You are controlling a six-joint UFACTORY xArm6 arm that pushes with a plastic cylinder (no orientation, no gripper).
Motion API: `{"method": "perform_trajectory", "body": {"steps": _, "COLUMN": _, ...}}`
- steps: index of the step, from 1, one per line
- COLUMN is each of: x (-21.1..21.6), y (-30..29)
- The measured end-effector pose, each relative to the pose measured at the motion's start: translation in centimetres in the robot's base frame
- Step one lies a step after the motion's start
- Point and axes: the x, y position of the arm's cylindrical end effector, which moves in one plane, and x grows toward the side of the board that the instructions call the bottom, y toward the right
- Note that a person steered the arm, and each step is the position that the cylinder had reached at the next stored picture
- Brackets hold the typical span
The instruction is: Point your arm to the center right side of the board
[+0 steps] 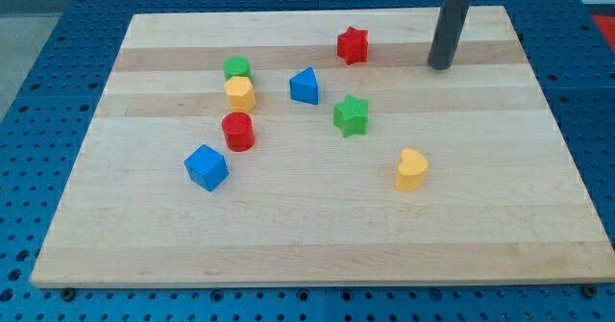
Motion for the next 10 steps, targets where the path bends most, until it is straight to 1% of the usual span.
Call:
{"method": "perform_trajectory", "body": {"steps": 1, "x": 0.0, "y": 5.8}}
{"method": "perform_trajectory", "body": {"steps": 2, "x": 0.1, "y": 5.8}}
{"method": "perform_trajectory", "body": {"steps": 3, "x": 0.5, "y": -0.4}}
{"method": "perform_trajectory", "body": {"steps": 4, "x": 2.6, "y": -0.6}}
{"method": "perform_trajectory", "body": {"steps": 5, "x": 10.9, "y": 0.1}}
{"method": "perform_trajectory", "body": {"steps": 6, "x": 7.7, "y": 0.1}}
{"method": "perform_trajectory", "body": {"steps": 7, "x": 0.1, "y": 1.5}}
{"method": "perform_trajectory", "body": {"steps": 8, "x": -3.0, "y": 1.5}}
{"method": "perform_trajectory", "body": {"steps": 9, "x": 1.1, "y": 6.4}}
{"method": "perform_trajectory", "body": {"steps": 10, "x": 4.7, "y": 7.6}}
